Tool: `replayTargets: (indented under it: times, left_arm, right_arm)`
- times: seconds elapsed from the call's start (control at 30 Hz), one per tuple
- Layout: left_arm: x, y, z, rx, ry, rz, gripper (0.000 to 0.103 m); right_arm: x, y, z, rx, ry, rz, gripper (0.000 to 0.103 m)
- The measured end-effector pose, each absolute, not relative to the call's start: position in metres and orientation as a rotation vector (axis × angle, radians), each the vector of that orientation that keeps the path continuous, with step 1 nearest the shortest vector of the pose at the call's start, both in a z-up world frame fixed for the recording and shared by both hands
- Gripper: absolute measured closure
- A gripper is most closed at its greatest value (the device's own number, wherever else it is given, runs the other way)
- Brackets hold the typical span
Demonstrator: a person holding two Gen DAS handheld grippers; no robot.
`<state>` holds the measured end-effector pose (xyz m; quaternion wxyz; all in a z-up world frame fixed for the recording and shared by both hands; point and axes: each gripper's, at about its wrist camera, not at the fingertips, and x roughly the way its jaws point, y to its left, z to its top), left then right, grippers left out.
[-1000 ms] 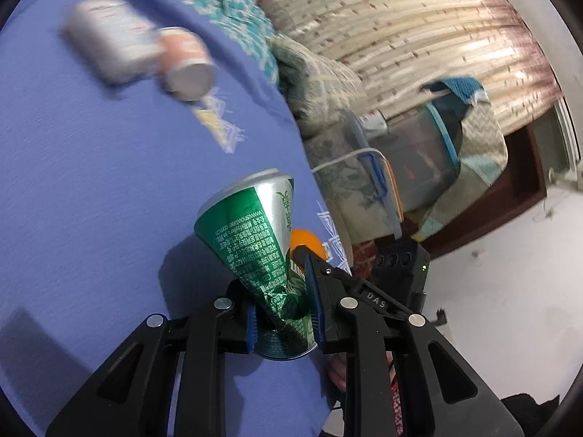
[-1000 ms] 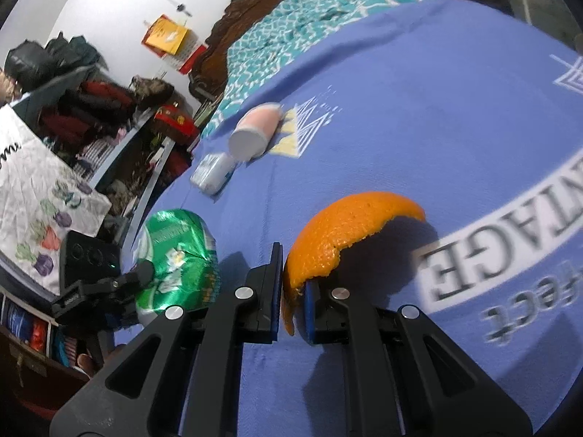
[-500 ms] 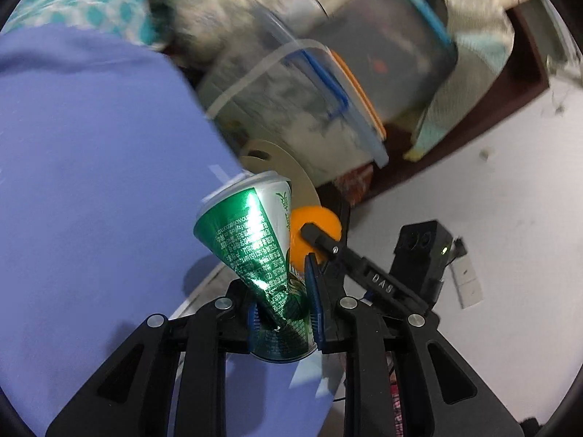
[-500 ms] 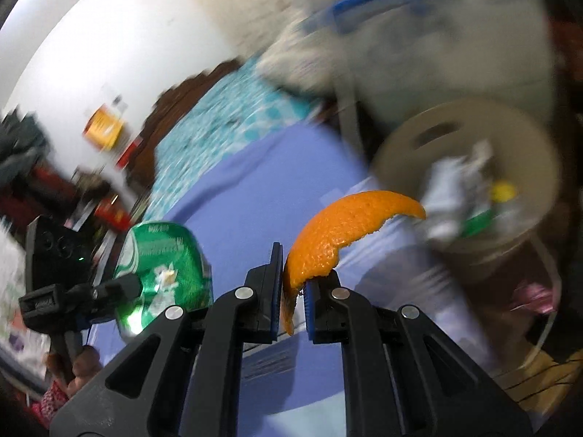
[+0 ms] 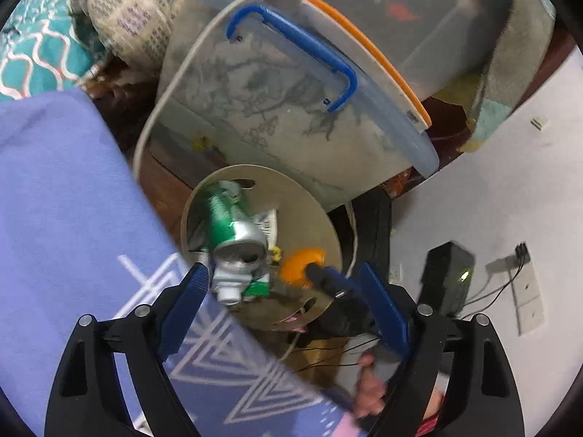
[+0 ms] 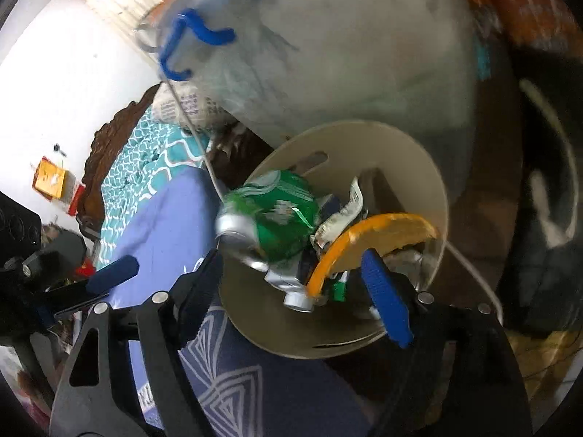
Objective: Collect trash
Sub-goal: 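Carry the can and orange peel to the beige bin and release them, then grasp the white wrapped package with left tool while right tool grasps the pink paper cup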
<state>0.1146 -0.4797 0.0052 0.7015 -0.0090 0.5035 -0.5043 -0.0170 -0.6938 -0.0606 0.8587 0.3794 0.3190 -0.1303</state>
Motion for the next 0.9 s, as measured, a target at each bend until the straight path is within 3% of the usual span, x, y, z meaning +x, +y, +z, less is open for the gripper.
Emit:
replayTargets:
  times: [0.4,0.57,0.67,0.9]
  left_arm:
    - [0.093,-0.286,-0.019,-0.007,1.057,-0.995,0.023]
    - [0.091,-0.176,-0.031,-0.016,1.040,-0.832,0.023]
    - [0.097,-0.106,-0.032,-0.078,1.028,-0.720,0.024]
    - [0.142,0.038,-0.021,-0.443,0.988,-0.508,0.024]
  right_arm:
    - [-0.013,-0.604,-0.019,0.782,0.611,-0.067,0.030]
    - [0.039,-0.516,-0.017,0.688,0.713,0.111,0.042]
    - [0.070,-0.461,-0.027,0.644,0.796,0.199,0.046]
    - [0.168,-0.336,-0.047,0.647,0.915,0.417,0.044]
